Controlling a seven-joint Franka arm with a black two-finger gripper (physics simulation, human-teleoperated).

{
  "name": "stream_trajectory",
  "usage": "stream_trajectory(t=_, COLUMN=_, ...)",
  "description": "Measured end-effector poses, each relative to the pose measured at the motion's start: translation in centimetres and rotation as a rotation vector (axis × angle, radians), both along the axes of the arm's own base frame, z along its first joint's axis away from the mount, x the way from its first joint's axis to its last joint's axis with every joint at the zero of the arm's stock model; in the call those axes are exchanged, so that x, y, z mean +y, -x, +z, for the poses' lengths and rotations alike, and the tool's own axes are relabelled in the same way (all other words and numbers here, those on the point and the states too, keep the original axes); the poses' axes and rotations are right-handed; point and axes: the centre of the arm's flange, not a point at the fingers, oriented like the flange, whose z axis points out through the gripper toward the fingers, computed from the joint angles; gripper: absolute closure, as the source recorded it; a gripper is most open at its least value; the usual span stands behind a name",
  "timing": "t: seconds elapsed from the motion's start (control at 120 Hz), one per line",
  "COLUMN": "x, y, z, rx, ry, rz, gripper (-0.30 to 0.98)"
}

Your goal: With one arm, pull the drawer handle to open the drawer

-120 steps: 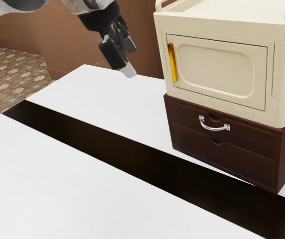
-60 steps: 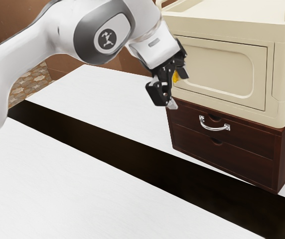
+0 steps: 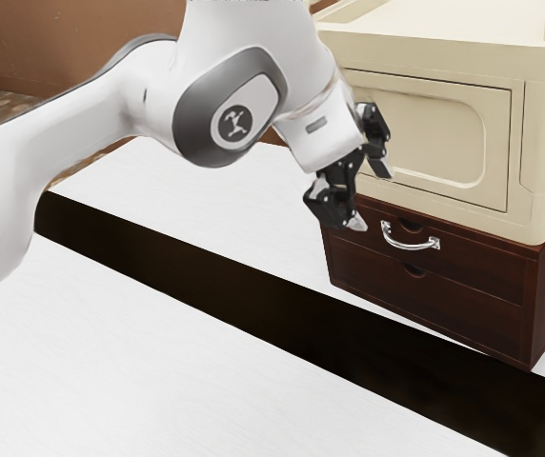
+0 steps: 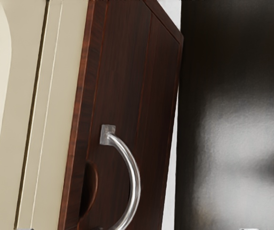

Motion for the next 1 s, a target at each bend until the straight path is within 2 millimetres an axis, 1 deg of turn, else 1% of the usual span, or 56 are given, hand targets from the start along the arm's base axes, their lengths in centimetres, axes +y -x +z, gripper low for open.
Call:
stream_trajectory(t=0.05, x=-0.2, y=0.3, z=-0.3, rx=-0.002, ry=-0.005, rz=-0.009, gripper=0.25)
stream_trajectory(t=0.142, x=-0.1, y=0.0, z=-1.3, rx=-0.001, ry=-0.005, rz=-0.014, gripper=0.33)
stream_trajectory(t=0.183, x=0.0, y=-0.2, z=-1.5, rx=-0.002, ry=-0.004, rz=-0.015, gripper=0.36)
stream_trajectory(t=0.3, x=-0.1, y=-0.6, z=-3.6, rx=0.007, ry=-0.005, rz=-0.019, gripper=0.43)
stream_trajectory(t=0.408, x=-0.2, y=-0.8, z=-4.1, rx=-0.007, ry=-0.002, rz=-0.02, gripper=0.48)
stream_trajectory(t=0.617, x=-0.3, y=-1.0, z=-4.6, rx=-0.028, ry=0.002, rz=-0.02, gripper=0.52)
stream_trajectory(t=1.0, x=0.0, y=-1.7, z=-5.5, rx=-0.034, ry=0.006, rz=-0.015, gripper=0.54)
